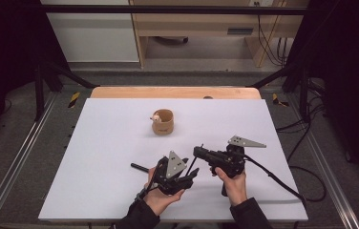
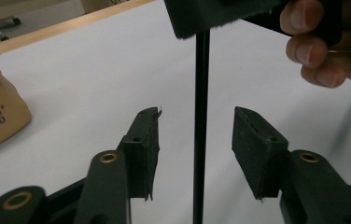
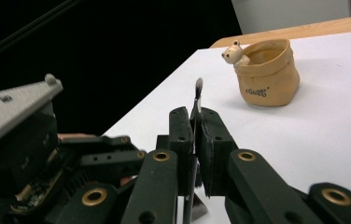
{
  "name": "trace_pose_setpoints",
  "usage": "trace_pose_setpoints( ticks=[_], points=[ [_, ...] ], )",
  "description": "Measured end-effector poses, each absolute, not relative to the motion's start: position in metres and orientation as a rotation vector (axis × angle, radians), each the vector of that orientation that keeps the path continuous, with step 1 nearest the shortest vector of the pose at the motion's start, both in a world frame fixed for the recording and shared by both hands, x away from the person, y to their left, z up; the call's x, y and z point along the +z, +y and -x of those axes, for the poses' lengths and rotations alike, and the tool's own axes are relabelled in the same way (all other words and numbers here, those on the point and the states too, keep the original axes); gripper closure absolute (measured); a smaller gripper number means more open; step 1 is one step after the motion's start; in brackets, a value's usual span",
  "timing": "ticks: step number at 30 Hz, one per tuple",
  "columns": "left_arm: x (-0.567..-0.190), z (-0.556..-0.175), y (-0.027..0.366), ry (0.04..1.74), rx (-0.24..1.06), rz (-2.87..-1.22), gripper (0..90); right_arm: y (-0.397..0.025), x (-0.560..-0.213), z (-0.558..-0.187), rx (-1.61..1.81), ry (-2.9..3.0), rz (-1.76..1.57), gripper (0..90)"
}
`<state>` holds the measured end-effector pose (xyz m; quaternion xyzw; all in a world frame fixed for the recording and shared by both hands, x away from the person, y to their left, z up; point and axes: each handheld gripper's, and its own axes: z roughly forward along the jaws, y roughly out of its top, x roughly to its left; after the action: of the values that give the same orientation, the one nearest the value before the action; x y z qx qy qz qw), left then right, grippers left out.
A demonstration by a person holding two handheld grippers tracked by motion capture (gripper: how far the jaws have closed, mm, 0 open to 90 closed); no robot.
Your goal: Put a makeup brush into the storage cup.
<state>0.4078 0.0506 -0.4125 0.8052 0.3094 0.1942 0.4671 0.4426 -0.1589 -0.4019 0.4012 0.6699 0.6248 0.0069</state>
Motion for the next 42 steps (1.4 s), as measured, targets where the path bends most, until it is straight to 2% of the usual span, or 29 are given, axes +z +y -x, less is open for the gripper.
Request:
trace_pose_setpoints(
  ticks=[5,9,20,27,38,40,41,42],
  points=[
    [-0.409,-0.411,0.049,0.758,0.49,-1.981,47.8,-0.159,-0.401,-0.442,1.959,2.096,-1.247,85.2],
    [-0.406,-0.414,0.046,0.759,0.496,-1.975,50.9,-0.159,-0.401,-0.442,1.96,2.102,-1.233,85.1],
    [-0.4,-0.419,0.044,0.756,0.473,-1.953,72.9,-0.16,-0.401,-0.442,1.964,2.098,-1.223,85.1],
    [-0.399,-0.418,0.041,0.748,0.461,-1.952,82.4,-0.16,-0.401,-0.441,1.966,2.099,-1.221,85.2],
    [-0.399,-0.417,0.04,0.749,0.47,-1.959,84.5,-0.159,-0.401,-0.441,1.959,2.099,-1.219,84.6],
    [-0.398,-0.417,0.041,0.749,0.474,-1.96,84.4,-0.159,-0.401,-0.441,1.959,2.095,-1.22,81.9],
    [-0.398,-0.417,0.043,0.753,0.481,-1.957,84.4,-0.16,-0.401,-0.442,1.959,2.087,-1.206,77.0],
    [-0.398,-0.417,0.043,0.753,0.481,-1.957,84.4,-0.16,-0.401,-0.442,1.959,2.087,-1.206,77.0]
  ],
)
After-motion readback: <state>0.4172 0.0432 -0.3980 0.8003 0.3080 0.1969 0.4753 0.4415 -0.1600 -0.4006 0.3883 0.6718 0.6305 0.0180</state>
